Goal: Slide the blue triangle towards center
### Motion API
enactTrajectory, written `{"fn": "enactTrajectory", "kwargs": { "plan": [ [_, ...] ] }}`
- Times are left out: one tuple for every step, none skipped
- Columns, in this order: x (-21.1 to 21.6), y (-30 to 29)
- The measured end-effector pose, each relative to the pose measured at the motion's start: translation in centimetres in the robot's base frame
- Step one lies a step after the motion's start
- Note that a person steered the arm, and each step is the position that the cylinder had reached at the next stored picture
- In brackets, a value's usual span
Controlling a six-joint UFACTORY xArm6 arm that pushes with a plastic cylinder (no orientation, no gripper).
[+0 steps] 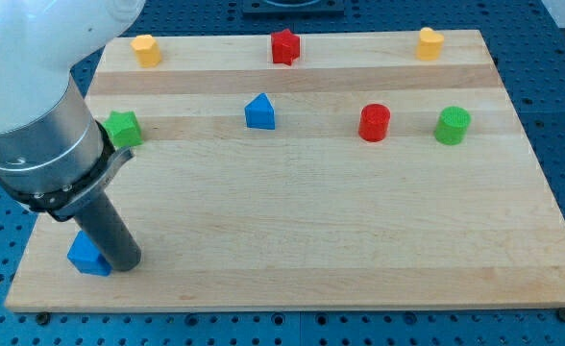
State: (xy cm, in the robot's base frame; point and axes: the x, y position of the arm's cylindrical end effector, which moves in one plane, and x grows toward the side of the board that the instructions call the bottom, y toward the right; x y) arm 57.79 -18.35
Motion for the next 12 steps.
{"fn": "enactTrajectory", "kwargs": {
  "plan": [
    [0.0, 0.0],
    [-0.3, 2.0],
    [-2.6, 5.1],
    [-6.3, 6.4],
    [-10.0, 6.6],
    [-13.2, 6.5],
    [-16.4, 6.3],
    [-20.1, 6.3],
    [-23.3, 6.6],
    [-24.5, 9.0],
    [-24.5, 11.5],
    [-23.6, 12.8]
  ]
}}
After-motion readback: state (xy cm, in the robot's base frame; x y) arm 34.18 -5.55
